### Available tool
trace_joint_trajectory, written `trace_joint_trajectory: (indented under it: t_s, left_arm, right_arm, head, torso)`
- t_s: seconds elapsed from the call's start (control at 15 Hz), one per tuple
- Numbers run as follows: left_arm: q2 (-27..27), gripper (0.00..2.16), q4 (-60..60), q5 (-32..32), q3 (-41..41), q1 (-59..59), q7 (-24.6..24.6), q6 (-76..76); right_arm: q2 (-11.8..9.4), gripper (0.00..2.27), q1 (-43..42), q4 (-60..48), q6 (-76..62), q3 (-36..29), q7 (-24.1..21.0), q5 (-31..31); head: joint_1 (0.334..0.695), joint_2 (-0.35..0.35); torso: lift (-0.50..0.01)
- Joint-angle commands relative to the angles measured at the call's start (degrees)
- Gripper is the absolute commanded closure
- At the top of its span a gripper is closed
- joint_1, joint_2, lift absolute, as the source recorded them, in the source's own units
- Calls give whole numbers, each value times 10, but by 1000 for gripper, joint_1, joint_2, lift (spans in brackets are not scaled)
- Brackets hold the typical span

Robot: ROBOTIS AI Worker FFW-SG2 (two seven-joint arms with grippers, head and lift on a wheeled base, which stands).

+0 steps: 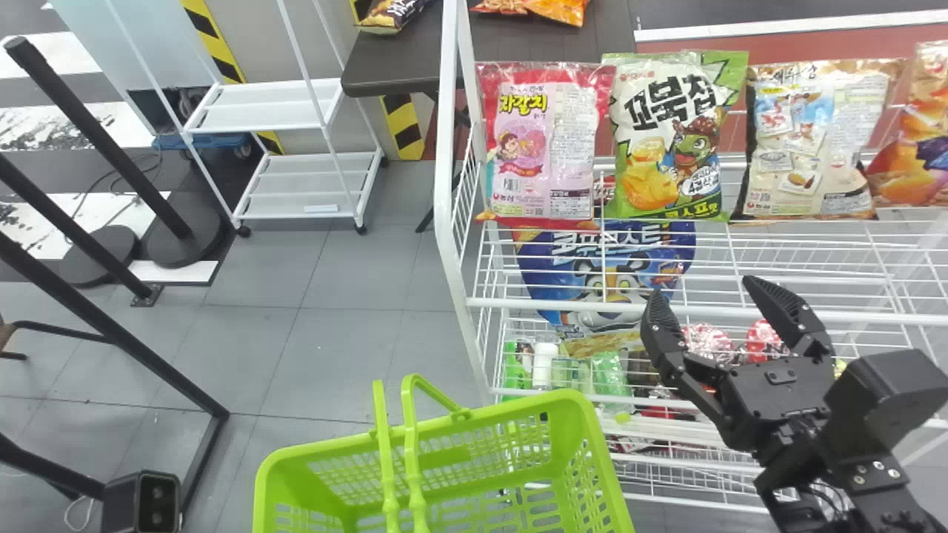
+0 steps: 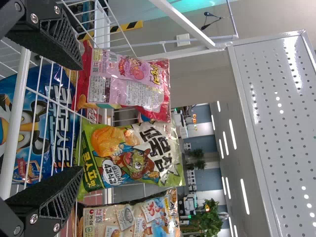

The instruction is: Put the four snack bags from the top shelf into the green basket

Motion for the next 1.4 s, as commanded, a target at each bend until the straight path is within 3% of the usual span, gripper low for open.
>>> trace_joint_trajectory:
  t_s: [0.0,0.6,1.33]
  left_arm:
    - [-1,2142,0,-1,0,0,-7,2]
    - [-1,2142,4,-1,0,1,-7,2]
    - [33,2142,27,4,-18,-16,-7,2]
  right_arm:
    - [0,93,-4,4,1,0,0,-1]
    - [3,90,-60,51,5,25,-17,-4]
    - [16,90,-378,371,1,97,-63,-14]
  head:
    - [695,162]
    - [695,180]
    - [695,228]
  torso:
    - [0]
    - [0]
    - [0]
